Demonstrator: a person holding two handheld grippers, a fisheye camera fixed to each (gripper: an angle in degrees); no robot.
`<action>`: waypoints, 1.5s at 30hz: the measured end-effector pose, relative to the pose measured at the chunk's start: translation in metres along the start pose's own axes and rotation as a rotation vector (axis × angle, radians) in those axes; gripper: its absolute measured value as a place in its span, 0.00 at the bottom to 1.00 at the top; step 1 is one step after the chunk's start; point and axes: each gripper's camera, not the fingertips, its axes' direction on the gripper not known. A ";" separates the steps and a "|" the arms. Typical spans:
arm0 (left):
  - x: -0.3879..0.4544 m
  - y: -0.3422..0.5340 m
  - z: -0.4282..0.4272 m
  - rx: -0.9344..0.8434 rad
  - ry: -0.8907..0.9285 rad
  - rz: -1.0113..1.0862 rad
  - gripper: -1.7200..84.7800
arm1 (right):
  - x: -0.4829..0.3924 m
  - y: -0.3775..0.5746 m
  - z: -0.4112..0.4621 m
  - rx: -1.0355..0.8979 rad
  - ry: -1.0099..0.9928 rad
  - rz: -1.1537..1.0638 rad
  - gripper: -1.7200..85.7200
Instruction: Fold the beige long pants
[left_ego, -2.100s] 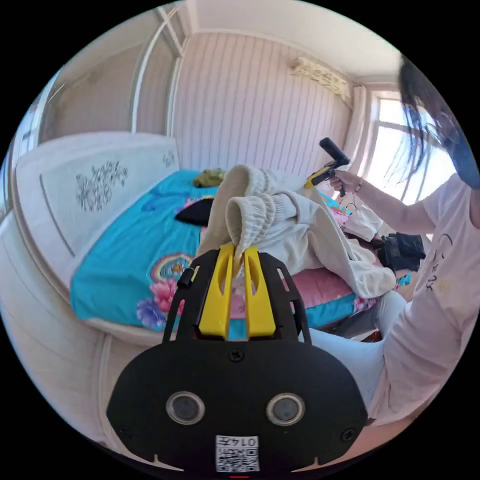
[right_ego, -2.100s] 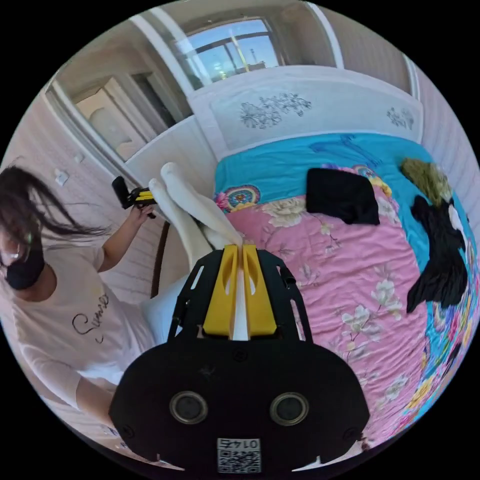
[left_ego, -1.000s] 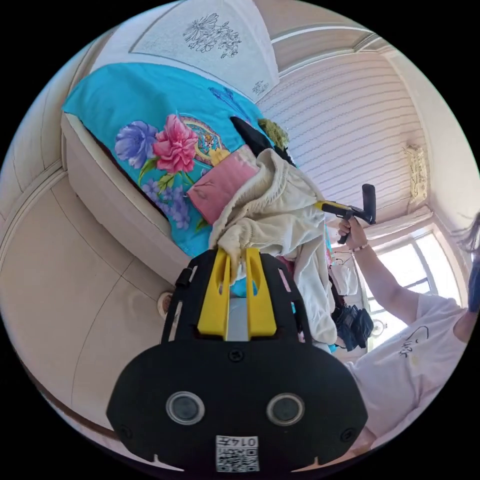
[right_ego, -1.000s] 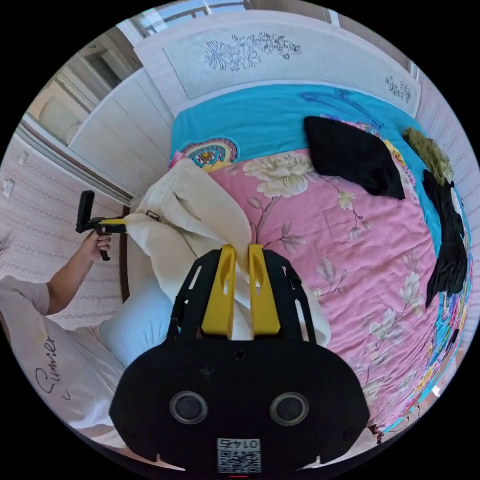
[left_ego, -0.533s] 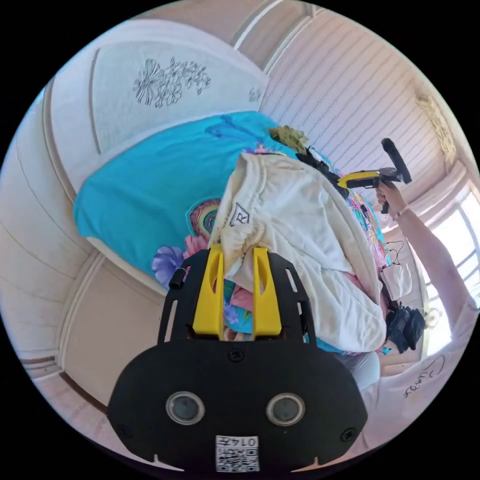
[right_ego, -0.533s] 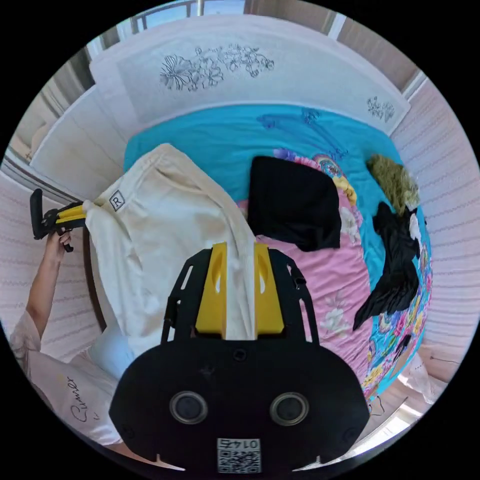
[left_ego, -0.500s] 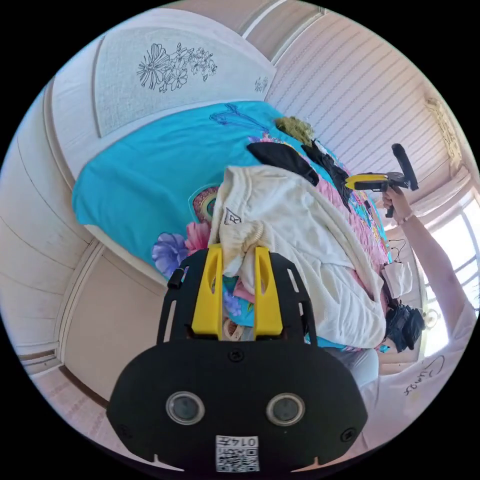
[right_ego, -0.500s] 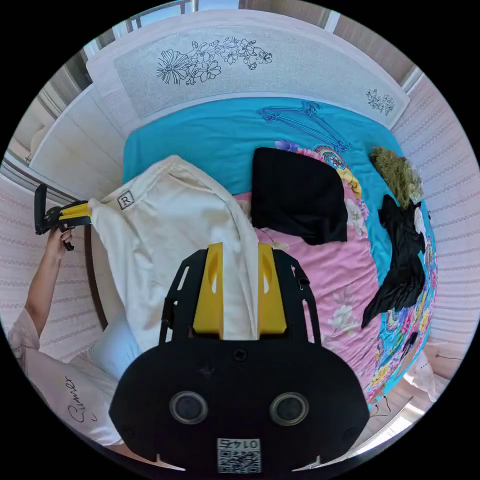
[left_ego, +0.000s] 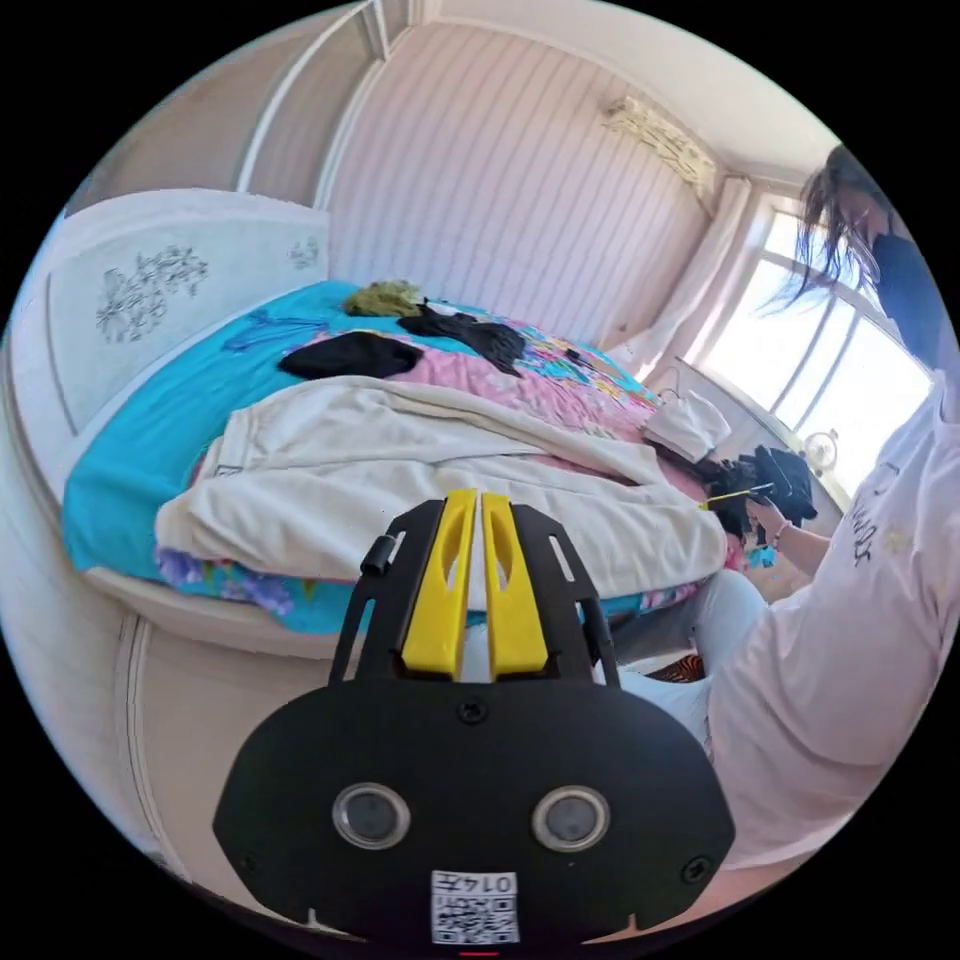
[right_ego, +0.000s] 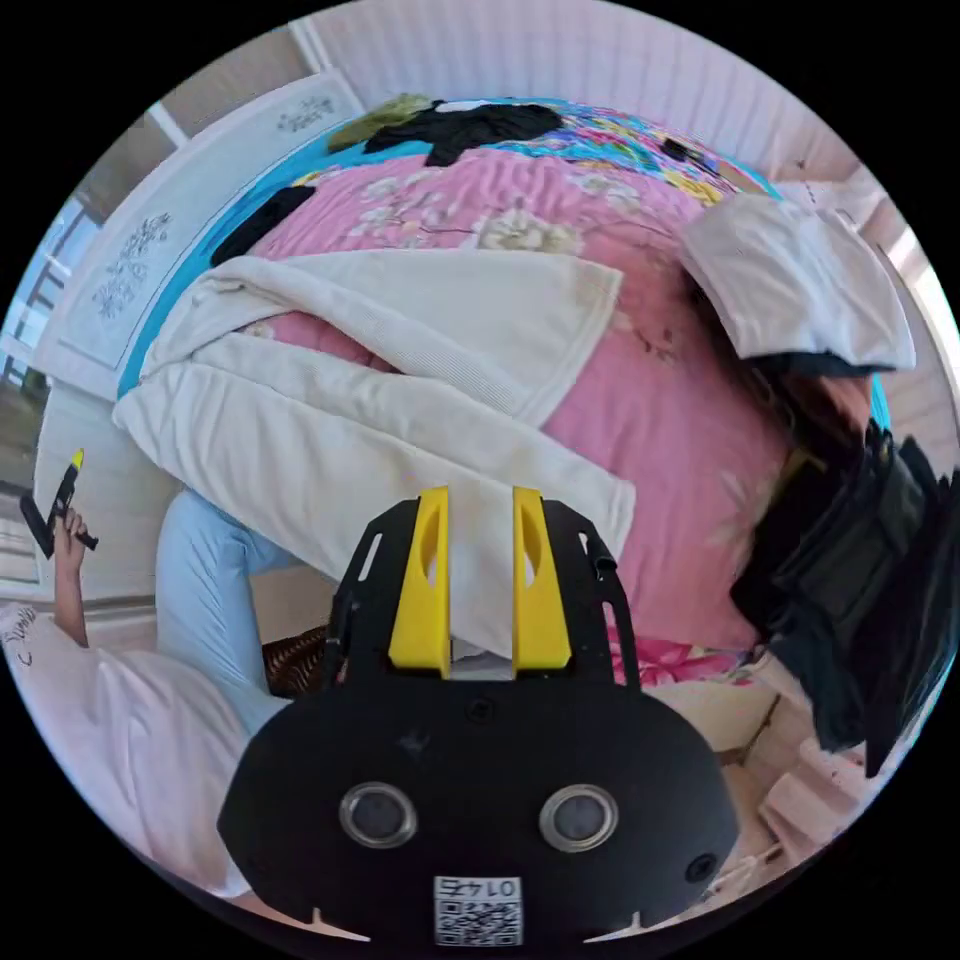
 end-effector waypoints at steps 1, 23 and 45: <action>0.012 -0.009 0.014 -0.017 0.029 0.028 0.02 | 0.021 0.026 -0.001 0.058 -0.025 0.042 0.13; 0.346 -0.179 0.508 -0.654 -0.034 0.717 0.14 | 0.232 0.053 0.083 0.272 -0.412 -0.080 0.06; 0.356 -0.383 0.542 -0.290 0.099 0.418 0.03 | 0.365 -0.118 -0.022 0.362 -0.228 -0.153 0.03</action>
